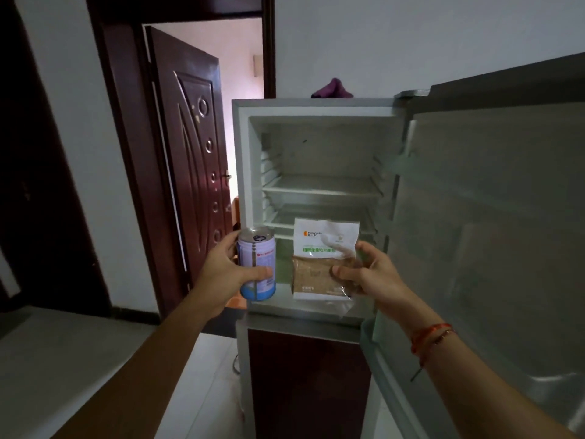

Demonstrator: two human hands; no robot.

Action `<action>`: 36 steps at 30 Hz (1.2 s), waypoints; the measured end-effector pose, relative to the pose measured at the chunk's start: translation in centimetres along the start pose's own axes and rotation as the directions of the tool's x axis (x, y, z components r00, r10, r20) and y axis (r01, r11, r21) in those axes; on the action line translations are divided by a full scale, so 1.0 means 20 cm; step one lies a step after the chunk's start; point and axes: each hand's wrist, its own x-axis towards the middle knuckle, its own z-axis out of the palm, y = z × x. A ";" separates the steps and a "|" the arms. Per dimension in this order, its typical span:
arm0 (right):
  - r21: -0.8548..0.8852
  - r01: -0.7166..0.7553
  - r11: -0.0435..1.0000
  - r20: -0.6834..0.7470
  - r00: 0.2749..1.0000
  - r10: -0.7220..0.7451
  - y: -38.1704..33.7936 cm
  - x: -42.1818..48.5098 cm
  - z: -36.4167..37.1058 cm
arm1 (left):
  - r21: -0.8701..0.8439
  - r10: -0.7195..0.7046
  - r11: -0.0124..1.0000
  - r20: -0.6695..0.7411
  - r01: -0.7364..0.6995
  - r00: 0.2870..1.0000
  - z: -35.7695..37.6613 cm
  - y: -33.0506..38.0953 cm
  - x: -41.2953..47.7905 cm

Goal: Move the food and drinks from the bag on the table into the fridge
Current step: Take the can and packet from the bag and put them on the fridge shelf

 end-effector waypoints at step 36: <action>-0.102 0.165 0.981 -0.420 0.887 -0.192 -0.13 2.07 -0.13 | -0.130 0.072 0.990 0.194 -0.047 0.978 0.40 -0.35 2.43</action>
